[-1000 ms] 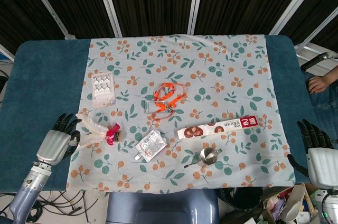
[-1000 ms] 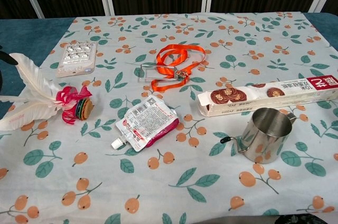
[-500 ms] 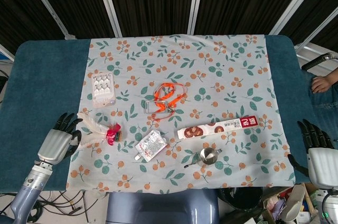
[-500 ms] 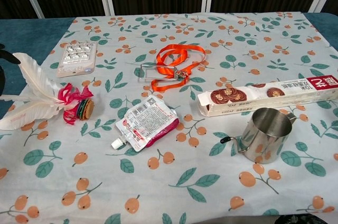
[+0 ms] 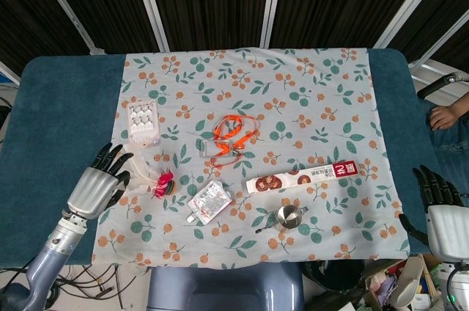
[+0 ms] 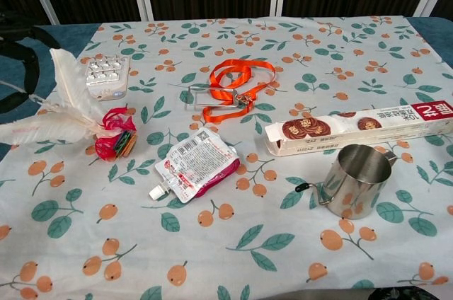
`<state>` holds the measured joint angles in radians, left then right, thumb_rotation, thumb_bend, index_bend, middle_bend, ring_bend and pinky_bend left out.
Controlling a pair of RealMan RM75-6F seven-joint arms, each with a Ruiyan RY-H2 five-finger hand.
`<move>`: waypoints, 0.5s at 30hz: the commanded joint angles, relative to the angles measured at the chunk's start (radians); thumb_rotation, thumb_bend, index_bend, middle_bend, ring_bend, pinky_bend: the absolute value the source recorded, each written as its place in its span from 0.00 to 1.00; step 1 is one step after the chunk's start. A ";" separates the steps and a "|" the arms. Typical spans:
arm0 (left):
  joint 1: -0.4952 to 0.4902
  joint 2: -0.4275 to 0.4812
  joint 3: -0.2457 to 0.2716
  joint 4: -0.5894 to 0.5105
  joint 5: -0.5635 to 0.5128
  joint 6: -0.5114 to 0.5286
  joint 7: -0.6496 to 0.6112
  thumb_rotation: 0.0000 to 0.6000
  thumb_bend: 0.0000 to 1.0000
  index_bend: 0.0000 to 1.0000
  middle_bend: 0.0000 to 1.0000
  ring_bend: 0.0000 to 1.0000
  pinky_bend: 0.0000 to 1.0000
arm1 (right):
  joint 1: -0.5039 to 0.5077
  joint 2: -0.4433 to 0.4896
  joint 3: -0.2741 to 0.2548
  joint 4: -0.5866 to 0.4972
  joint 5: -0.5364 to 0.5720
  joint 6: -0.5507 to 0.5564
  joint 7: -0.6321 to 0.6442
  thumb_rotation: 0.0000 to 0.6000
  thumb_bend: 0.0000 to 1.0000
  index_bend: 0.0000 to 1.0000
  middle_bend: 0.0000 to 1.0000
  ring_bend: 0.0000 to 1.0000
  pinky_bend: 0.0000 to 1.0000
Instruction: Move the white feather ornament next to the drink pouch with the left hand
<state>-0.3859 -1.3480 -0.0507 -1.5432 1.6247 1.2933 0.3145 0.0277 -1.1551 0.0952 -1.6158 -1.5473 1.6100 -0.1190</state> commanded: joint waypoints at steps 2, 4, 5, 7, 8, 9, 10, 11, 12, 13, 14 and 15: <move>-0.048 0.029 -0.036 -0.096 -0.004 -0.046 0.102 1.00 0.49 0.61 0.17 0.00 0.01 | 0.001 0.000 0.000 0.000 0.000 -0.001 -0.001 1.00 0.13 0.08 0.05 0.10 0.16; -0.060 0.032 -0.045 -0.123 -0.009 -0.060 0.133 1.00 0.49 0.61 0.17 0.00 0.01 | 0.001 -0.001 -0.001 -0.001 -0.001 -0.002 -0.001 1.00 0.13 0.08 0.05 0.10 0.16; -0.069 0.033 -0.052 -0.140 -0.012 -0.070 0.154 1.00 0.49 0.61 0.17 0.00 0.01 | 0.001 -0.001 -0.001 -0.001 -0.001 -0.002 -0.001 1.00 0.13 0.08 0.05 0.10 0.16; -0.086 0.031 -0.065 -0.168 -0.030 -0.095 0.198 1.00 0.49 0.61 0.17 0.00 0.01 | 0.001 -0.001 -0.002 -0.001 -0.002 -0.002 -0.002 1.00 0.13 0.08 0.05 0.10 0.16; -0.096 0.028 -0.070 -0.180 -0.040 -0.110 0.220 1.00 0.49 0.61 0.17 0.00 0.01 | 0.001 -0.001 -0.002 -0.001 -0.002 -0.002 -0.002 1.00 0.13 0.08 0.05 0.10 0.16; -0.107 0.022 -0.076 -0.195 -0.056 -0.129 0.249 1.00 0.49 0.61 0.17 0.00 0.01 | 0.001 -0.001 -0.002 -0.002 -0.001 -0.003 -0.002 1.00 0.13 0.08 0.05 0.10 0.16; -0.115 0.018 -0.079 -0.204 -0.064 -0.141 0.268 1.00 0.49 0.61 0.17 0.00 0.01 | 0.001 -0.001 -0.002 -0.002 -0.001 -0.003 -0.002 1.00 0.13 0.08 0.05 0.10 0.16; -0.124 0.012 -0.081 -0.213 -0.069 -0.154 0.287 1.00 0.49 0.61 0.17 0.00 0.01 | 0.001 -0.001 -0.002 -0.002 -0.001 -0.003 -0.002 1.00 0.13 0.08 0.05 0.10 0.16; -0.132 0.007 -0.082 -0.222 -0.074 -0.164 0.303 1.00 0.49 0.61 0.17 0.00 0.01 | 0.001 -0.001 -0.002 -0.002 -0.002 -0.003 -0.002 1.00 0.13 0.08 0.05 0.10 0.16; -0.139 0.001 -0.084 -0.232 -0.078 -0.173 0.319 1.00 0.49 0.61 0.17 0.00 0.01 | 0.001 -0.001 -0.002 -0.002 -0.001 -0.003 -0.002 1.00 0.13 0.08 0.05 0.10 0.16; -0.145 -0.004 -0.085 -0.242 -0.080 -0.180 0.334 1.00 0.48 0.61 0.17 0.00 0.01 | 0.001 -0.001 -0.002 -0.002 -0.002 -0.003 -0.002 1.00 0.13 0.08 0.05 0.10 0.16; -0.150 -0.009 -0.087 -0.252 -0.083 -0.184 0.349 1.00 0.48 0.60 0.17 0.00 0.01 | 0.002 -0.001 -0.002 -0.001 -0.002 -0.004 -0.002 1.00 0.13 0.08 0.05 0.10 0.16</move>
<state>-0.5192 -1.3434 -0.1303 -1.7725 1.5530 1.1265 0.6362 0.0293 -1.1560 0.0935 -1.6172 -1.5489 1.6064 -0.1212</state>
